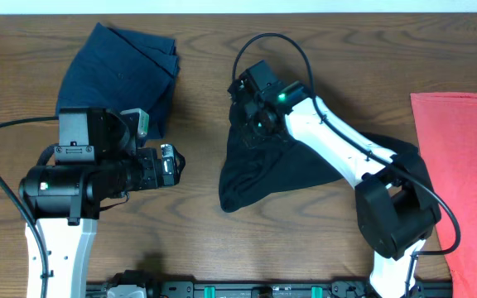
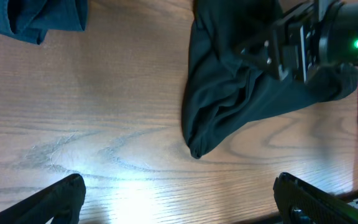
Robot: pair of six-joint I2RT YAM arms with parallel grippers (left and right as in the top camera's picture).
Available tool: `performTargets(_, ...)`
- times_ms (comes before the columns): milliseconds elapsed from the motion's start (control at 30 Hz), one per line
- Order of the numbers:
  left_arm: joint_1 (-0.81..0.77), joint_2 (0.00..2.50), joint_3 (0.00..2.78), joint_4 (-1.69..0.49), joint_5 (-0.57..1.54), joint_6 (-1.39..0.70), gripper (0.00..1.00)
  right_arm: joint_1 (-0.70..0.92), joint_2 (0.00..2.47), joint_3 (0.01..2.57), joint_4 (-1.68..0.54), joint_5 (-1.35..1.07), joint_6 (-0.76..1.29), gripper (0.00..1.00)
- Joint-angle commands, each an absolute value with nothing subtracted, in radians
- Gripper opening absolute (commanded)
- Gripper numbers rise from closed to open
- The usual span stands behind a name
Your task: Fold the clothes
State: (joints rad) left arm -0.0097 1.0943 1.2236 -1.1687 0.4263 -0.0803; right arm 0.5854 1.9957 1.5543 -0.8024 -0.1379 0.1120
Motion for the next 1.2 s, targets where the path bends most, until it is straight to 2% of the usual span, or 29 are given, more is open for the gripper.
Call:
performTargets(0,-0.011,1.099,1.241,-1.178,0.418,-0.059,0.98,0.522,1.975,1.557,-0.802,-0.094,0.197,0.51)
performTargets(100,-0.011,1.099,1.241,-1.182,0.418,-0.056,0.98,0.486,1.975,1.557,-0.820,-0.186,0.198,0.49)
performTargets(200,-0.011,1.100,1.241,-1.181,0.418,-0.051,0.98,0.481,1.975,1.556,-0.822,-0.194,0.197,0.22)
performTargets(267,-0.011,1.103,1.241,-1.181,0.418,-0.040,0.98,0.492,1.975,1.556,-0.791,-0.243,0.166,0.12)
performTargets(367,-0.011,1.111,1.241,-1.182,0.414,-0.038,0.98,0.521,1.975,1.556,-0.714,-0.440,0.095,0.03)
performTargets(433,-0.011,1.117,1.241,-1.186,0.414,-0.038,0.98,0.546,1.975,1.556,-0.678,-0.523,0.095,0.01)
performTargets(600,-0.011,1.127,1.230,-1.197,0.414,-0.038,0.98,0.619,1.975,1.556,-0.663,-0.524,0.017,0.01)
performTargets(667,-0.011,1.131,1.221,-1.196,0.415,-0.038,0.98,0.632,1.971,1.557,-0.682,-0.372,0.036,0.01)
performTargets(733,-0.016,1.136,1.215,-1.199,0.415,-0.037,0.98,0.618,1.965,1.557,-0.700,-0.193,0.176,0.03)
performTargets(767,-0.021,1.137,1.215,-1.202,0.415,-0.030,0.98,0.602,1.961,1.557,-0.709,-0.154,0.225,0.11)
performTargets(867,-0.049,1.136,1.215,-1.203,0.415,-0.018,0.98,0.521,1.956,1.557,-0.730,-0.156,0.326,0.44)
performTargets(933,-0.069,1.136,1.215,-1.203,0.415,-0.019,0.98,0.463,1.962,1.556,-0.736,-0.200,0.369,0.61)
performTargets(1000,-0.093,1.136,1.215,-1.202,0.415,-0.019,0.98,0.403,1.978,1.556,-0.726,-0.288,0.378,0.67)
performTargets(1167,-0.133,1.136,1.215,-1.188,0.414,-0.019,0.98,0.345,2.045,1.556,-0.707,-0.413,0.377,0.66)
